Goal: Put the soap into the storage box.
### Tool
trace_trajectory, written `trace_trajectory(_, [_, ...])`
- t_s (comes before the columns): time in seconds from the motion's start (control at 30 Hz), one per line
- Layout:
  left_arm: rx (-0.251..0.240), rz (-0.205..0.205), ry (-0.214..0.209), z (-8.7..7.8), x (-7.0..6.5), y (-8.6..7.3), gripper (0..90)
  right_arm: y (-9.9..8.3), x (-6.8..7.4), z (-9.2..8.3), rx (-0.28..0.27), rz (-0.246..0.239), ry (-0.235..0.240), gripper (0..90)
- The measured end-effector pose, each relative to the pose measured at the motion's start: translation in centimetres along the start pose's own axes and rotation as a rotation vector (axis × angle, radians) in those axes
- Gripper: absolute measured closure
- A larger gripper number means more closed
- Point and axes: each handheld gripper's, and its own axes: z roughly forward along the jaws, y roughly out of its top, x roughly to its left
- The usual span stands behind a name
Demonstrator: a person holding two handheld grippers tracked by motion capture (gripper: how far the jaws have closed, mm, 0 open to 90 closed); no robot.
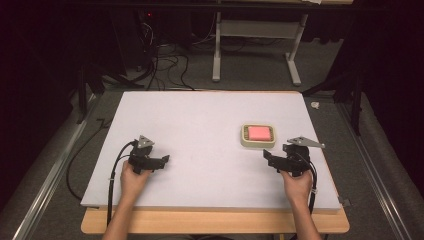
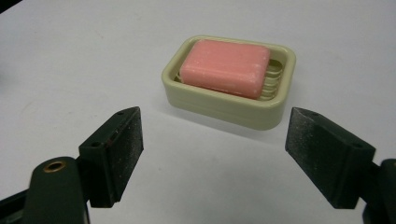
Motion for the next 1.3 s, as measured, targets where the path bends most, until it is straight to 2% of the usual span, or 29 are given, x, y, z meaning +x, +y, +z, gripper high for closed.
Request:
trace_trajectory(0.6, [0.0, 0.0, 0.0, 0.0, 0.0, 0.0, 18.4, -2.0, 0.7, 0.8, 0.023, 0.001, 0.027, 19.9])
trace_trajectory(1.3, [0.0, 0.0, 0.0, 0.0, 0.0, 0.0, 18.4, -3.3, 1.6, 2.1, 0.065, -0.037, 0.016, 19.9])
